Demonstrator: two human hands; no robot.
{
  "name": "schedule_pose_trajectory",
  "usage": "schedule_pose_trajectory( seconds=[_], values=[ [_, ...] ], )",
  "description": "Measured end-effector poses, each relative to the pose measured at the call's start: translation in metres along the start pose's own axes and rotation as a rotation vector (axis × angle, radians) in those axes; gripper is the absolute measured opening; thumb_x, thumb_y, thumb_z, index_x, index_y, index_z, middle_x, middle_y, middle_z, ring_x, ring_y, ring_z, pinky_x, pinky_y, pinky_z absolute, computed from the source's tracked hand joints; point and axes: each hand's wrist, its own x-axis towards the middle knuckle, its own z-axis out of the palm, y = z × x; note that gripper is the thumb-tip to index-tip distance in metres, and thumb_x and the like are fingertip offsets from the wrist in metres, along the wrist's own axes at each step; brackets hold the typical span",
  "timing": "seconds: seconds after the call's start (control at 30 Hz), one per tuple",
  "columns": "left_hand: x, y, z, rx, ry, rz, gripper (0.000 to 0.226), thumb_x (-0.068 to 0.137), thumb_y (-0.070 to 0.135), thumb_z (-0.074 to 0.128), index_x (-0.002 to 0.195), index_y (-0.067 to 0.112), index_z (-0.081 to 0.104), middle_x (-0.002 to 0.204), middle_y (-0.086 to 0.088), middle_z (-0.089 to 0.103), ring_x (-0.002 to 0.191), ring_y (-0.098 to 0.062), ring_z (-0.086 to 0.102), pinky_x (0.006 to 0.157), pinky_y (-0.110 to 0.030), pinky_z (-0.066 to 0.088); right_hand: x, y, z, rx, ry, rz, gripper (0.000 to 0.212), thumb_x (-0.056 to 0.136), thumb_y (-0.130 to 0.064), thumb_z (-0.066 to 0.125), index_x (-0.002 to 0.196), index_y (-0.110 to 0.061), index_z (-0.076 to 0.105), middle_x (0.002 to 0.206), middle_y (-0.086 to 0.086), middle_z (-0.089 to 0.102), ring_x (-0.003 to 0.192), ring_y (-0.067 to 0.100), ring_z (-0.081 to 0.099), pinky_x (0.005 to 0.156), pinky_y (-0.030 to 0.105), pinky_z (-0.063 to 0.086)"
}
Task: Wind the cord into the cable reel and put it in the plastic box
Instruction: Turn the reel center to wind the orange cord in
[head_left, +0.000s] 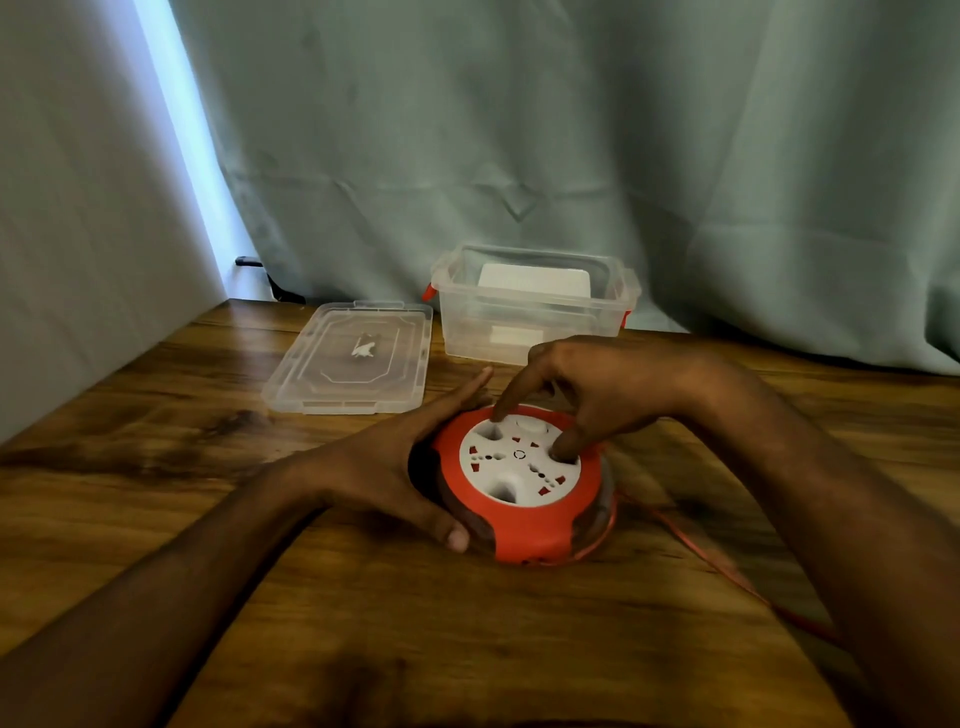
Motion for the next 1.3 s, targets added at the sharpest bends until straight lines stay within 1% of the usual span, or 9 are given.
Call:
schedule_pose_trajectory(
  seconds=[0.2, 0.3, 0.37, 0.5, 0.6, 0.67, 0.9, 1.03, 1.3],
  values=[
    [-0.001, 0.0, 0.0, 0.02, 0.035, 0.012, 0.138, 0.054, 0.064, 0.093, 0.157, 0.056, 0.002, 0.166, 0.025, 0.018, 0.153, -0.004, 0.023, 0.124, -0.046, 0.029, 0.002, -0.003, 0.003, 0.053, -0.086, -0.018, 0.062, 0.081, -0.028, 0.083, 0.129, -0.06, 0.058, 0.118, -0.032, 0.044, 0.106, 0.003, 0.048, 0.074, 0.015, 0.046],
    [-0.001, 0.0, -0.001, 0.026, 0.024, 0.008, 0.137, 0.055, 0.062, 0.093, 0.157, 0.054, 0.003, 0.166, 0.025, 0.02, 0.152, -0.002, 0.025, 0.124, -0.044, 0.031, 0.0, -0.002, 0.003, 0.068, -0.087, 0.013, 0.06, 0.076, -0.035, 0.087, 0.124, -0.059, 0.06, 0.125, -0.011, 0.056, 0.105, 0.013, 0.056, 0.084, 0.036, 0.058],
    [-0.002, -0.001, -0.002, 0.018, 0.04, -0.022, 0.136, 0.052, 0.064, 0.093, 0.156, 0.057, 0.006, 0.163, 0.028, 0.022, 0.15, 0.002, 0.027, 0.123, -0.039, 0.032, -0.001, -0.003, 0.002, 0.073, -0.067, 0.041, 0.058, 0.073, -0.041, 0.088, 0.122, -0.058, 0.062, 0.123, -0.007, 0.059, 0.103, 0.014, 0.059, 0.086, 0.041, 0.059],
    [-0.002, -0.002, -0.001, 0.034, 0.1, -0.045, 0.138, 0.05, 0.062, 0.094, 0.159, 0.05, 0.009, 0.162, 0.028, 0.024, 0.148, 0.004, 0.027, 0.123, -0.034, 0.033, -0.002, -0.003, 0.001, -0.054, -0.004, 0.086, 0.058, 0.067, -0.06, 0.084, 0.122, -0.051, 0.065, 0.121, -0.018, 0.056, 0.101, 0.006, 0.056, 0.079, 0.029, 0.056],
    [0.0, -0.002, 0.0, 0.02, 0.133, -0.048, 0.136, 0.054, 0.055, 0.095, 0.16, 0.044, 0.011, 0.16, 0.031, 0.026, 0.146, 0.008, 0.028, 0.121, -0.025, 0.032, -0.001, -0.004, 0.003, -0.137, 0.053, 0.122, 0.064, 0.063, -0.078, 0.075, 0.115, -0.042, 0.07, 0.1, -0.024, 0.053, 0.086, 0.0, 0.052, 0.062, 0.022, 0.043],
    [0.0, -0.002, 0.001, 0.015, 0.141, -0.048, 0.135, 0.055, 0.054, 0.095, 0.16, 0.044, 0.011, 0.158, 0.034, 0.026, 0.144, 0.012, 0.028, 0.118, -0.018, 0.032, 0.0, -0.005, 0.003, -0.151, 0.074, 0.128, 0.067, 0.06, -0.083, 0.072, 0.11, -0.038, 0.072, 0.092, -0.026, 0.052, 0.084, 0.0, 0.052, 0.06, 0.022, 0.04],
    [0.001, 0.0, 0.002, 0.028, 0.149, -0.064, 0.138, 0.052, 0.064, 0.092, 0.16, 0.044, 0.009, 0.161, 0.027, 0.027, 0.146, 0.005, 0.031, 0.119, -0.024, 0.036, -0.001, -0.01, 0.004, -0.154, 0.107, 0.11, 0.053, 0.059, -0.085, 0.072, 0.082, -0.037, 0.065, 0.083, -0.024, 0.053, 0.076, 0.001, 0.054, 0.055, 0.022, 0.038],
    [0.001, 0.001, 0.002, 0.028, 0.152, -0.082, 0.142, 0.047, 0.072, 0.09, 0.16, 0.047, 0.009, 0.16, 0.031, 0.025, 0.146, 0.006, 0.029, 0.116, -0.015, 0.033, 0.0, -0.012, 0.004, -0.157, 0.105, 0.106, 0.051, 0.061, -0.083, 0.073, 0.077, -0.035, 0.063, 0.083, -0.023, 0.056, 0.076, 0.002, 0.055, 0.054, 0.022, 0.036],
    [0.0, 0.001, 0.001, 0.051, 0.167, -0.083, 0.144, 0.046, 0.063, 0.093, 0.161, 0.042, 0.009, 0.163, 0.022, 0.026, 0.149, 0.0, 0.028, 0.123, -0.03, 0.032, 0.001, -0.013, 0.006, -0.089, 0.09, 0.149, 0.054, 0.058, -0.082, 0.075, 0.069, -0.031, 0.059, 0.09, -0.015, 0.07, 0.076, 0.007, 0.065, 0.054, 0.022, 0.044]
  ],
)
